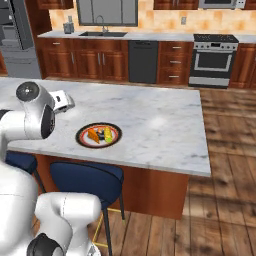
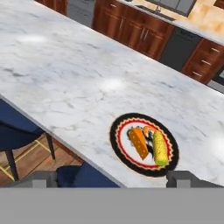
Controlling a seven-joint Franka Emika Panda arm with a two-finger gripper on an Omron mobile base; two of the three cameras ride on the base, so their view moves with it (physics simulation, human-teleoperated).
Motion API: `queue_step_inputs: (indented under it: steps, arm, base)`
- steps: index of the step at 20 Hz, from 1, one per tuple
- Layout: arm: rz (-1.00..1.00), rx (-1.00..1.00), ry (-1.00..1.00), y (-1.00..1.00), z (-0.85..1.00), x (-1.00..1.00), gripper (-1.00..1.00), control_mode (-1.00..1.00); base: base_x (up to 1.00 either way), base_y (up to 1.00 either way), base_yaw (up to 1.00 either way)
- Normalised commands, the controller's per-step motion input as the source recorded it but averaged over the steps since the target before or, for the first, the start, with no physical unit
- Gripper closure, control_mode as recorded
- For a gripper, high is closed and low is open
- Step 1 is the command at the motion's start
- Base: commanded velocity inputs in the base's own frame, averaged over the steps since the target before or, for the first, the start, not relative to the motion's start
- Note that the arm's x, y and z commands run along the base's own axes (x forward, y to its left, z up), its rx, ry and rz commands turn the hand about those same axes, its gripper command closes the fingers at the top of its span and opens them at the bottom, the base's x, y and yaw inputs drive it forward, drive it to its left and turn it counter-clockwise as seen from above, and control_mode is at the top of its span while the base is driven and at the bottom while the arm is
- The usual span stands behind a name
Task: Take the cheese, shrimp, and corn from the fridge and place them on the plate on the dining counter to create an appetizer plate.
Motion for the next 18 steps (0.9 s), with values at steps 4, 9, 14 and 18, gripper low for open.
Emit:
queue_step_inputs:
  steps: [4,9,14,18]
  arm:
    - [0.00,0.00,0.14,0.48,0.54,-1.00,-1.00,-1.00]
    - [0.00,-0.04,0.05,0.56,0.13,-1.00,-1.00,-1.00]
    - [-0.02,-0.05,0.00,0.19,0.03,-1.00,-1.00,-1.00]
    - [-0.14,0.00,0.02,-0.45,0.18,-1.00,-1.00,-1.00]
  base:
    - [0.00,0.00,0.00]
    - [0.00,0.00,0.00]
    - [0.00,0.00,0.00]
    - [0.00,0.00,0.00]
